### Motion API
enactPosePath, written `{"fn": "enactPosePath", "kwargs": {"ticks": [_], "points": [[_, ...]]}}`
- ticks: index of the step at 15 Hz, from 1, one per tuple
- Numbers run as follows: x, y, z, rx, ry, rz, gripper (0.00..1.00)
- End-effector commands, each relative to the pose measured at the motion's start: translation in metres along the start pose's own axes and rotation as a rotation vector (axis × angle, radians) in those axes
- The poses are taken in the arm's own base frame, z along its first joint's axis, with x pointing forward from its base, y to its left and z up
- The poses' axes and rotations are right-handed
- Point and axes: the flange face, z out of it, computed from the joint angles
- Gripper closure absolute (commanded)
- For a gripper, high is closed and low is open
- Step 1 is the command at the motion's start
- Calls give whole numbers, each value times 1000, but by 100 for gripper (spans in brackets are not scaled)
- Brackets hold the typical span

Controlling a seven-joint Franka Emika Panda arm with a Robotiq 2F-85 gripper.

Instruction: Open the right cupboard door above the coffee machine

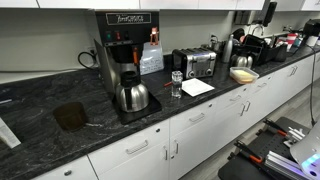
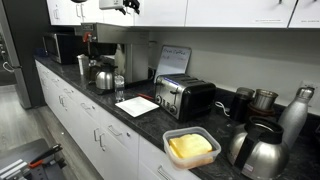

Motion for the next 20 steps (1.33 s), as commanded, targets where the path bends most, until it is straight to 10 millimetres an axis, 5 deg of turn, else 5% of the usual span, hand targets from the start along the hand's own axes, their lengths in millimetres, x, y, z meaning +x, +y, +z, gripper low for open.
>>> {"fn": "enactPosePath", "kwargs": {"ticks": [1,11,20], "points": [[0,0,0,0,0,0,0],[24,-3,-7,15,102,-15,0],[46,-39,17,123,256,-36,0]]}}
